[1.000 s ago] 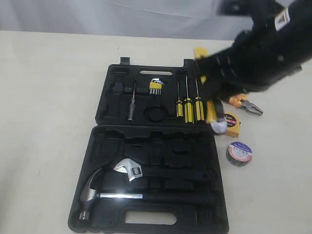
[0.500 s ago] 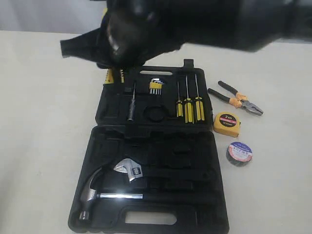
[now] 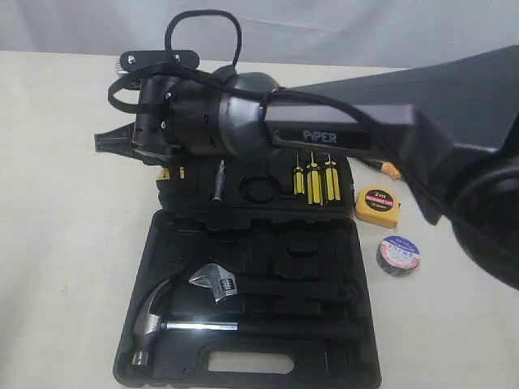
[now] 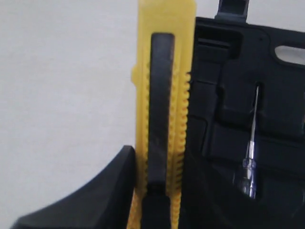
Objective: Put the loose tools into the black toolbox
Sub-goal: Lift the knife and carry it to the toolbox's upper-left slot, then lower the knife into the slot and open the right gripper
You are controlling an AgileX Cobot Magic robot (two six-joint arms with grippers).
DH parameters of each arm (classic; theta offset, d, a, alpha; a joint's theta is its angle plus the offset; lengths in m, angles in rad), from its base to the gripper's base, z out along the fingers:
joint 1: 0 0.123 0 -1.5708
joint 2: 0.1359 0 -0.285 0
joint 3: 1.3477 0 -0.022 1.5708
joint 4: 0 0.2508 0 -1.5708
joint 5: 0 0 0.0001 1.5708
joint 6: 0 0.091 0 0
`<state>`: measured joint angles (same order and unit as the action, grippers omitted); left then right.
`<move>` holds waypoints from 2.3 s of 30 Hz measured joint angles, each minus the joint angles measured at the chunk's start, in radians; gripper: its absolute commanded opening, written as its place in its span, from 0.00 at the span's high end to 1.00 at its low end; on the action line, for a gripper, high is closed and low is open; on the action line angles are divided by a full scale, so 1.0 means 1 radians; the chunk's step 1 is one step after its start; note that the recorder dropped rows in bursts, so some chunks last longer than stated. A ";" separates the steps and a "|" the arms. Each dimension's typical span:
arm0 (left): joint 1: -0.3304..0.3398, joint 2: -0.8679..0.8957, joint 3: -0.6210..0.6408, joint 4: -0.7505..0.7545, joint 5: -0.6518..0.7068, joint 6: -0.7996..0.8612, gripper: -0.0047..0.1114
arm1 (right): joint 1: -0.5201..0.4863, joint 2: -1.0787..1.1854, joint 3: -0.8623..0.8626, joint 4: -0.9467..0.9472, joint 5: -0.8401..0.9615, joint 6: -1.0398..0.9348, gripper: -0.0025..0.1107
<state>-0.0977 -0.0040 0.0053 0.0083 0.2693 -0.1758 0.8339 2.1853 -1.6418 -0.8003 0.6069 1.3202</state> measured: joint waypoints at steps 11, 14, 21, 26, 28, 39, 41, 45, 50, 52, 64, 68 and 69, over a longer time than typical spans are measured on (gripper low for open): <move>0.000 0.000 0.000 0.000 0.000 0.000 0.96 | 0.000 0.048 -0.006 -0.047 0.025 0.015 0.98; 0.000 0.000 0.000 0.000 0.000 0.000 0.96 | 0.000 0.060 -0.006 -0.061 0.039 0.017 0.98; 0.000 0.000 0.000 0.000 0.000 0.000 0.96 | -0.002 0.071 -0.006 -0.070 0.032 0.017 0.98; 0.000 0.000 0.000 0.000 0.000 0.000 0.96 | -0.002 0.080 -0.006 -0.072 0.030 0.014 0.93; 0.000 0.000 0.000 0.000 0.000 0.000 0.96 | -0.002 0.080 -0.006 -0.072 0.028 -0.003 0.79; 0.000 0.000 0.000 0.000 0.000 0.000 0.96 | -0.002 0.081 -0.006 -0.073 0.046 -0.025 0.23; 0.000 0.000 0.000 0.000 0.000 0.000 0.96 | -0.002 0.081 -0.006 -0.073 0.048 -0.025 0.23; 0.000 0.000 0.000 0.000 0.000 0.000 0.96 | -0.002 0.081 -0.006 -0.085 0.048 -0.025 0.23; 0.000 0.000 0.000 0.000 0.000 0.000 0.96 | -0.002 0.068 -0.006 -0.125 0.048 -0.025 0.28; 0.000 0.000 0.000 0.000 0.000 0.000 0.96 | -0.002 0.057 -0.006 -0.133 0.048 -0.025 0.35; 0.000 0.000 0.000 0.000 0.000 0.000 0.96 | -0.002 0.051 -0.006 -0.185 0.048 -0.025 0.71; 0.000 0.000 0.000 0.000 0.000 0.000 0.96 | -0.002 0.051 -0.006 -0.185 0.048 -0.027 0.77; 0.000 0.000 0.000 0.000 0.000 0.000 0.96 | -0.002 0.051 -0.006 -0.185 0.048 -0.030 0.85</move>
<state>-0.0977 -0.0040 0.0053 0.0083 0.2693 -0.1758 0.8320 2.2365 -1.6479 -0.9849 0.6545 1.2906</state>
